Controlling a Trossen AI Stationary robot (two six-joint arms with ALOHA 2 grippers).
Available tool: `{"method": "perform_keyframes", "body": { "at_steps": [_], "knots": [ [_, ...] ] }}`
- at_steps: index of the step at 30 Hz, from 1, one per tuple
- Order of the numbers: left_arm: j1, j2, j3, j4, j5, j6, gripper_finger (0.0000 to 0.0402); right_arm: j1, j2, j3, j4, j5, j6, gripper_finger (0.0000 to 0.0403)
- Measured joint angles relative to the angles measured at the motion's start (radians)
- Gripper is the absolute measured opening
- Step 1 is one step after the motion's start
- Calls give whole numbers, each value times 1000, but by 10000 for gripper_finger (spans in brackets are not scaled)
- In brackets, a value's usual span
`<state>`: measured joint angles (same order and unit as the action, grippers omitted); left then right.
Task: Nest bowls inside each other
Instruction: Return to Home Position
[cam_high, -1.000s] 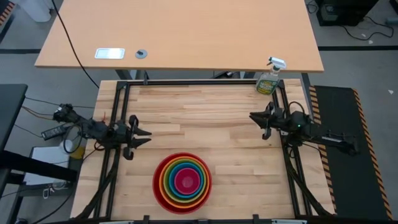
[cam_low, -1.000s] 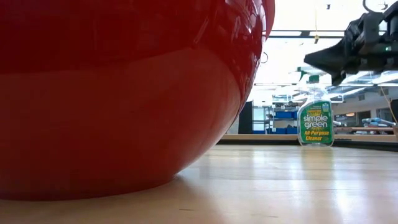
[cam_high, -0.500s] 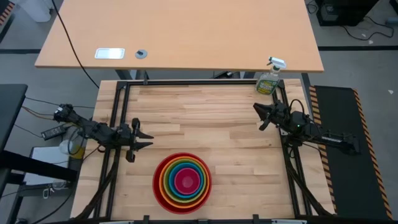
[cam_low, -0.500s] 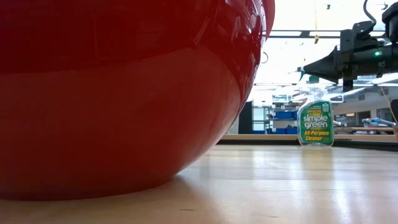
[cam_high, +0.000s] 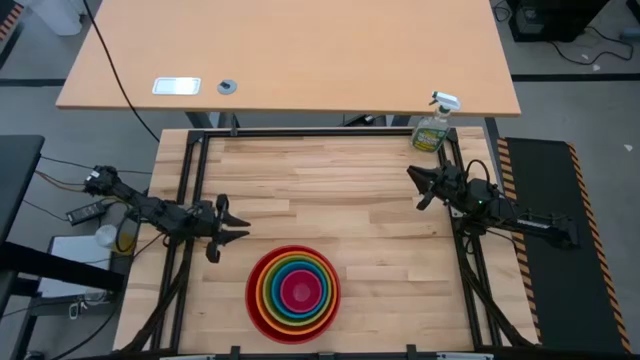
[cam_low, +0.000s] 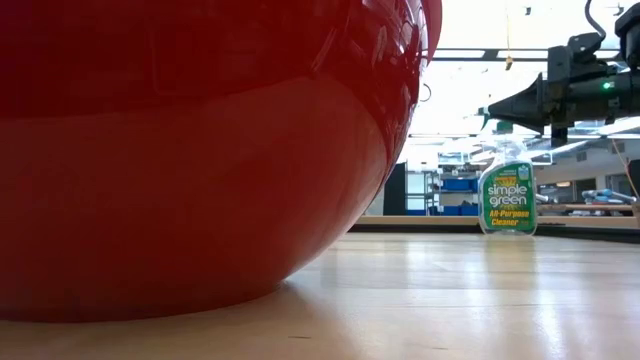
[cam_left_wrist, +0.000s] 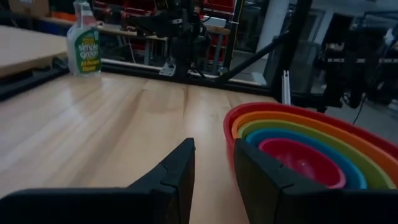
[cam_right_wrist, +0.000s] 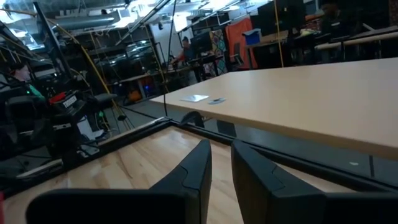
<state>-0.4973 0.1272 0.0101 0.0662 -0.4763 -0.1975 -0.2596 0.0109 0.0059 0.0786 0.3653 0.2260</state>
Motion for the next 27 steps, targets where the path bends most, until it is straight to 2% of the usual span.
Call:
{"method": "perform_keyframes", "body": {
  "at_steps": [4, 27],
  "knots": [
    [0, 0, 0, 0, 0, -50, 114, 0, 0, 0, 2, 0, 0, 71],
    [0, 0, 0, -2, 0, -51, 114, 0, 0, 0, 2, 0, 0, 73]
  ]
}}
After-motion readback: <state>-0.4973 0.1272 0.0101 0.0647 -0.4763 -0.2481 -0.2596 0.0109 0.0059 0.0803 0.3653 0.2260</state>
